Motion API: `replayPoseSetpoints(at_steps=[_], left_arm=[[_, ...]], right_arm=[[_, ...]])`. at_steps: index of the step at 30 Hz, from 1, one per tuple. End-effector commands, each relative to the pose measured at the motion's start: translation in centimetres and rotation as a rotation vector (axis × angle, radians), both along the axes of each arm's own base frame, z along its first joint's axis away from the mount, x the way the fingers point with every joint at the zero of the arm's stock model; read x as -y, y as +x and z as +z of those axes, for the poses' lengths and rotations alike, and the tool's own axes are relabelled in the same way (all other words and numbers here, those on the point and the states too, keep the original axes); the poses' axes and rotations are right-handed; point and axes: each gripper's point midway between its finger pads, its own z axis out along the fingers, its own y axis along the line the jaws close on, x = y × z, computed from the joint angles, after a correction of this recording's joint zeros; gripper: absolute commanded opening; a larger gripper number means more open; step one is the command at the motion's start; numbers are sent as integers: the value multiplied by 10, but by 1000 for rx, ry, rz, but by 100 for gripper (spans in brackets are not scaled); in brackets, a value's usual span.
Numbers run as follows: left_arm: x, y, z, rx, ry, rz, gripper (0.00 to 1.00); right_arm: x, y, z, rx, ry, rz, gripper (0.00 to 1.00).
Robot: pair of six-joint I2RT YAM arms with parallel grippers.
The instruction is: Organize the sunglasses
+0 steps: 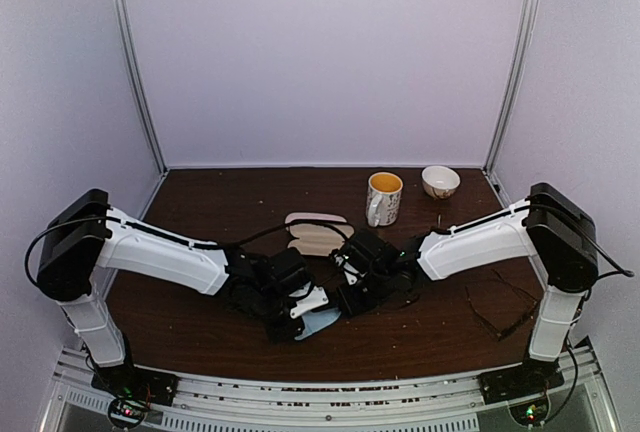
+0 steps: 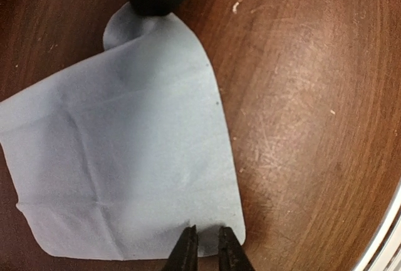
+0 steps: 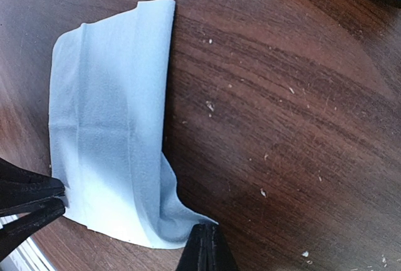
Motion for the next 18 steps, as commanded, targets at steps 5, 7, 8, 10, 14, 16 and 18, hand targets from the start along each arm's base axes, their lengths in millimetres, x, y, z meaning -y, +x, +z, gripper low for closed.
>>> replayPoseSetpoints(at_steps=[5,7,8,10,14,16,18], left_arm=[[-1,10,-12,63,28,6,0],[1,11,-10,65,20,8,0],[1,11,-8,68,17,8,0],[3,13,-2,74,1,12,0],[6,13,13,85,-37,23,0],[7,14,20,90,-51,30,0],[8,16,27,100,-64,40,0]], right_arm=[[14,-3,-13,-31,-59,-12,0],[14,-2,-9,-28,-53,-16,0],[15,-2,-9,-28,-54,-20,0],[14,0,-4,-25,-44,-25,0],[13,3,6,-22,-25,-36,0],[11,5,12,-21,-13,-41,0],[10,6,17,-21,-3,-45,0]])
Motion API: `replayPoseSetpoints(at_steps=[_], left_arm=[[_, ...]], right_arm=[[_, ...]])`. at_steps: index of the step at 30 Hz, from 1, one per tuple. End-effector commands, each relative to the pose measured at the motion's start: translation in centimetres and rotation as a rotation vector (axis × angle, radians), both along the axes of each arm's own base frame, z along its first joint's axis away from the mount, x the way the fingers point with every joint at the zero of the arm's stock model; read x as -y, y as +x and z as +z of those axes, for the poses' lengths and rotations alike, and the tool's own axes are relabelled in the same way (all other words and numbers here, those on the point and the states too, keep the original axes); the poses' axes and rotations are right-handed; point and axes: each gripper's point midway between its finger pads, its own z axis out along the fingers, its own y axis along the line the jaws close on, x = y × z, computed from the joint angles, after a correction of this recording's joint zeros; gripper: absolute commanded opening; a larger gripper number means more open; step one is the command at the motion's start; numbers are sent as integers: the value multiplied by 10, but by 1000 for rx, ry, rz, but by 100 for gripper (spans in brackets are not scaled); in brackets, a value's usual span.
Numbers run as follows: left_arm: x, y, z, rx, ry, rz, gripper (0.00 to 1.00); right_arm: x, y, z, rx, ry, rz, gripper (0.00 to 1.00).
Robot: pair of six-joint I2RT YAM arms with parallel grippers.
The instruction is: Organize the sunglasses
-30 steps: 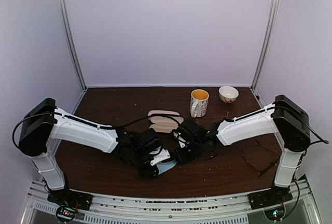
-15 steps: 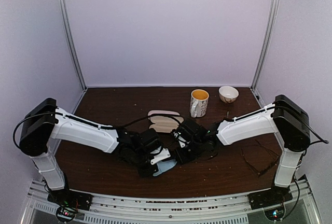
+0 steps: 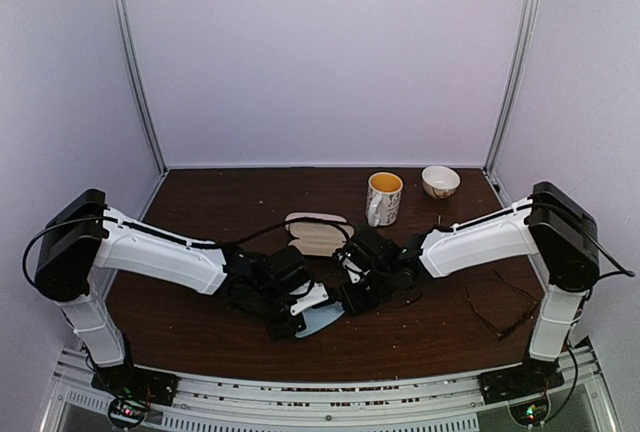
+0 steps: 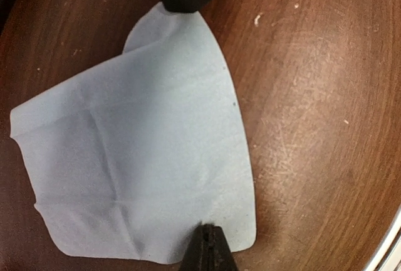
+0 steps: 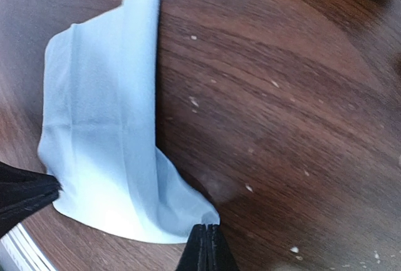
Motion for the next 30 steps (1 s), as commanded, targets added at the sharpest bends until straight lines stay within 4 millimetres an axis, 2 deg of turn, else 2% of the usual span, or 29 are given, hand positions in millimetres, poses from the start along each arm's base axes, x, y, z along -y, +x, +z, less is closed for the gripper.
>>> replayPoseSetpoints(at_steps=[1,16,30], left_arm=[[9,7,27,48,-74,22,0],[10,30,78,99,-156,78,0],[7,74,133,204,-193,115,0]], right_arm=[[4,4,20,-6,12,-35,0],[1,21,67,29,77,-67,0],[2,53,113,91,97,-73,0]])
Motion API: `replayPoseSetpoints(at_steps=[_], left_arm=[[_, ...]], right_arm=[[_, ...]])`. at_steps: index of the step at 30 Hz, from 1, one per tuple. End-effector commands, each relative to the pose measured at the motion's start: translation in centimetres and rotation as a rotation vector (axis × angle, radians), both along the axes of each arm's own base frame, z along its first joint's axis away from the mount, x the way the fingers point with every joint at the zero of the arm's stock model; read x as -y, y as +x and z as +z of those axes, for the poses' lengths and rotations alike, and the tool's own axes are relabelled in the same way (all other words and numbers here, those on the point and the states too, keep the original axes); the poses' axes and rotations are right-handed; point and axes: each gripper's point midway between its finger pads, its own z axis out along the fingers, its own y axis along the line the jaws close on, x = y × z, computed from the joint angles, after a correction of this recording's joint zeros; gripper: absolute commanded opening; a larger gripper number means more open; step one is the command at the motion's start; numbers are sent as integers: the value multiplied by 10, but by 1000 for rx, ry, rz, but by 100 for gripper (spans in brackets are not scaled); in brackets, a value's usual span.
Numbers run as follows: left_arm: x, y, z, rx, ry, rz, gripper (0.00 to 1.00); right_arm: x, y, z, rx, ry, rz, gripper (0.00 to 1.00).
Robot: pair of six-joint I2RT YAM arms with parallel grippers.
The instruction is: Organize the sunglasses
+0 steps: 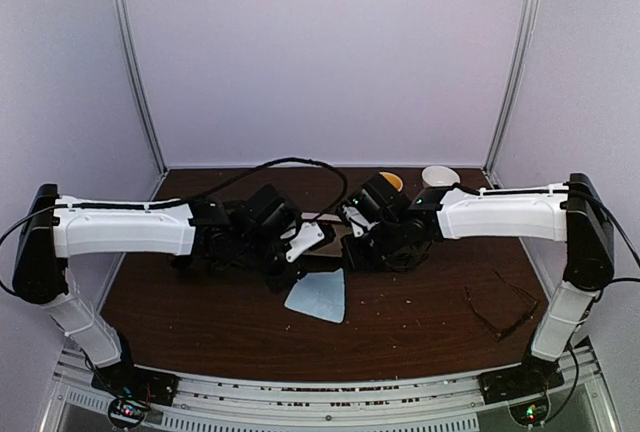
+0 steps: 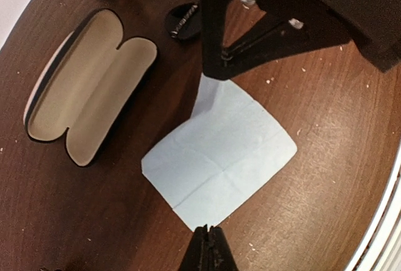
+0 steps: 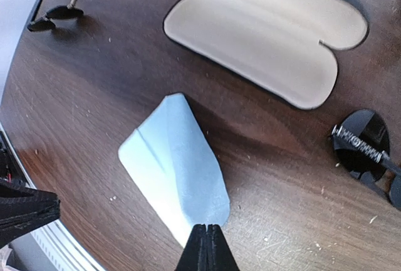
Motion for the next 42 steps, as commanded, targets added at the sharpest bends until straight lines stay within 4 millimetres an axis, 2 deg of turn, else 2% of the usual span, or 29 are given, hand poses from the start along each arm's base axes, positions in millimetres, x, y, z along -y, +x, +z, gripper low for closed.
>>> replayPoseSetpoints(at_steps=[1,5,9,15,21,29,35,42], left_arm=[[-3,18,29,63,-23,11,0],[-4,17,35,45,-14,-6,0],[5,2,27,-22,-68,-45,0],[29,-7,0,-80,-80,-44,14],[31,-6,-22,-102,-64,-26,31],[32,-2,-48,-113,-12,-22,35],[31,-3,-56,-131,-1,-22,35],[26,-8,-63,-147,14,-26,35]], right_arm=[[4,13,29,46,12,-4,0],[4,18,37,57,22,-10,0],[7,16,27,41,4,-3,0],[12,16,4,9,-16,-11,0],[20,17,-13,-4,-40,-7,0],[23,25,-26,-11,-48,6,0],[30,37,-34,-5,-86,-1,0],[41,54,-29,21,-126,-30,22]])
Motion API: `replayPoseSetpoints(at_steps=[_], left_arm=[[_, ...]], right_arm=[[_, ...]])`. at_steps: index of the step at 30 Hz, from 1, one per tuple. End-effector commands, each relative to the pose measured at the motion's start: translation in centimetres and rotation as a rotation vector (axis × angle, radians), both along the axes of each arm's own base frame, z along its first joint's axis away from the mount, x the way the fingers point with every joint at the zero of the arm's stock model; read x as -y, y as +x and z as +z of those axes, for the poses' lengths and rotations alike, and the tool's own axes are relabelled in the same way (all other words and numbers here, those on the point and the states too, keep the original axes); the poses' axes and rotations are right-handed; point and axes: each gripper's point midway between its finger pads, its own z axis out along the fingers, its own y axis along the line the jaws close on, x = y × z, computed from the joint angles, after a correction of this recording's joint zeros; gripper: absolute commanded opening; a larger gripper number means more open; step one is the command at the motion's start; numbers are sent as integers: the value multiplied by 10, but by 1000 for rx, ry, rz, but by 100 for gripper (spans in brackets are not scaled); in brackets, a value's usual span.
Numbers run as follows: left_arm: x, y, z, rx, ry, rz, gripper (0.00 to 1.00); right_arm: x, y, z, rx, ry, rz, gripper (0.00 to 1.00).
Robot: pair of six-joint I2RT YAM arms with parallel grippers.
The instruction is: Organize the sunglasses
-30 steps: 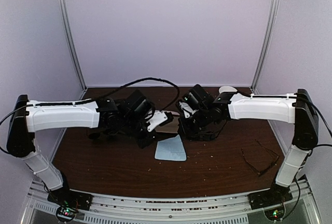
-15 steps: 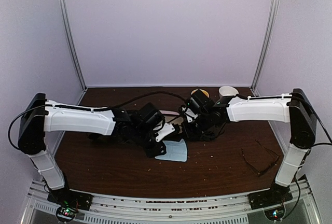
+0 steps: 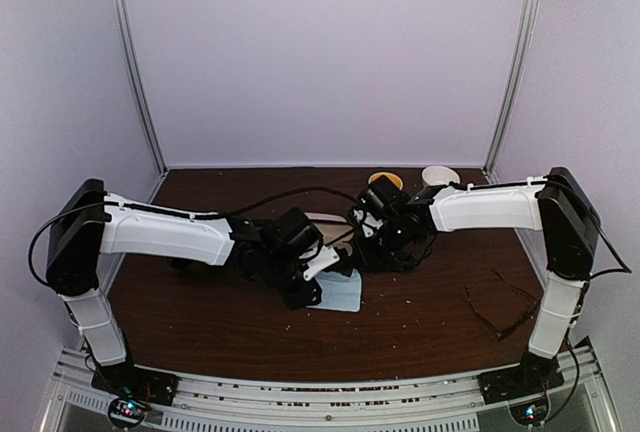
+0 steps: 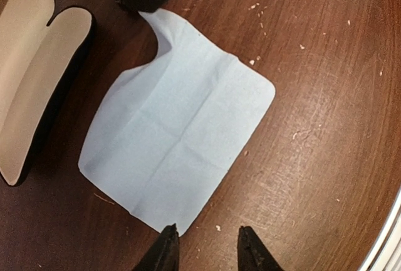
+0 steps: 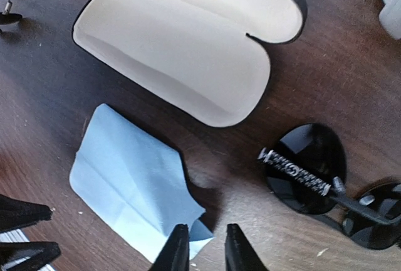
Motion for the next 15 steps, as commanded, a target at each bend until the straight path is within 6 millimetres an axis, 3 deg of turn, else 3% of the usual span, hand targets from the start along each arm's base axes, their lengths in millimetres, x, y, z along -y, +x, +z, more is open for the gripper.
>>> replayPoseSetpoints(at_steps=[1,9,15], left_arm=[[0,0,-4,-6,-17,-1,35],[-8,0,-6,-15,-22,7,35],[-16,0,-12,-48,-23,79,36]], right_arm=[[9,18,12,51,-33,-21,25],[39,16,24,92,-92,-58,40],[67,1,27,117,-129,-103,44]])
